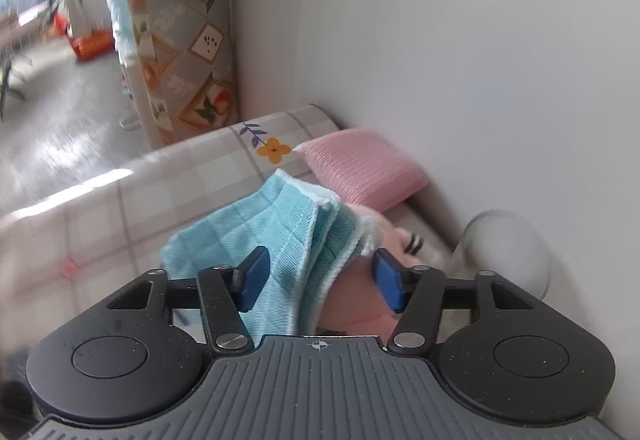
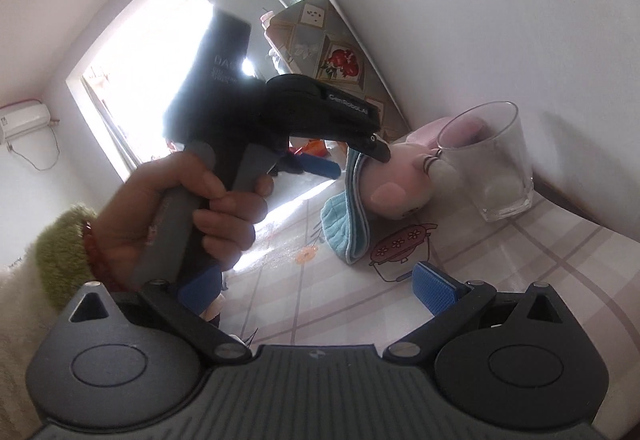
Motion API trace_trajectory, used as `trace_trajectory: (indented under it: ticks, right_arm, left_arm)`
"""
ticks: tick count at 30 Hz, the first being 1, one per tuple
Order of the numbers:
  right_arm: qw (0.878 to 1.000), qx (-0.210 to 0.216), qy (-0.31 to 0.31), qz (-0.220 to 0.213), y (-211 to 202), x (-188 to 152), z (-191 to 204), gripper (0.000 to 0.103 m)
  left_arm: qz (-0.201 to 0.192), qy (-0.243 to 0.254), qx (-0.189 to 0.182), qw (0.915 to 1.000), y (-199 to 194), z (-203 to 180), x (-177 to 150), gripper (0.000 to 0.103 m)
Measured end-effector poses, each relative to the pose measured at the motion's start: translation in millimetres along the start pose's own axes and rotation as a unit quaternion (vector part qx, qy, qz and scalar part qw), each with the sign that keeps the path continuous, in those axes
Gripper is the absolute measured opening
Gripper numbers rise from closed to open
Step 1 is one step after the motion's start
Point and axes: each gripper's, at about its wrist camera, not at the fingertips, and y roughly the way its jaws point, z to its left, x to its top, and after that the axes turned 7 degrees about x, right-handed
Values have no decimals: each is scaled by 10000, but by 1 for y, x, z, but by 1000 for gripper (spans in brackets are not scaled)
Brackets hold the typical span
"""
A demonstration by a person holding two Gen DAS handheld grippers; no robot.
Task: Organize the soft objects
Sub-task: 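Close the left tool on the blue towel edge and lift it off the pig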
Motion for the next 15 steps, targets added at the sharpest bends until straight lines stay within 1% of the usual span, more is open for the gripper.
trace_trajectory:
  ticks: [3, 5, 7, 11, 15]
  right_arm:
    - [10000, 10, 64, -40, -4, 0, -2, 103]
    - [9999, -1, 89, -59, -7, -1, -3, 103]
    - [9999, -14, 119, -82, -9, -1, -5, 103]
    - [9998, -15, 155, -139, -15, 0, -3, 103]
    - [9996, 1, 105, -245, -31, 1, 3, 103]
  left_arm:
    - [33, -322, -253, 9992, 1, 7, 4, 30]
    - [61, -498, -305, 9983, 0, 12, 5, 11]
    - [131, -695, -341, 9969, 0, 19, 6, 6]
    - [223, -1072, -335, 9934, -6, 34, 4, 5]
    - [255, -1106, -473, 9924, -31, 39, -9, 4]
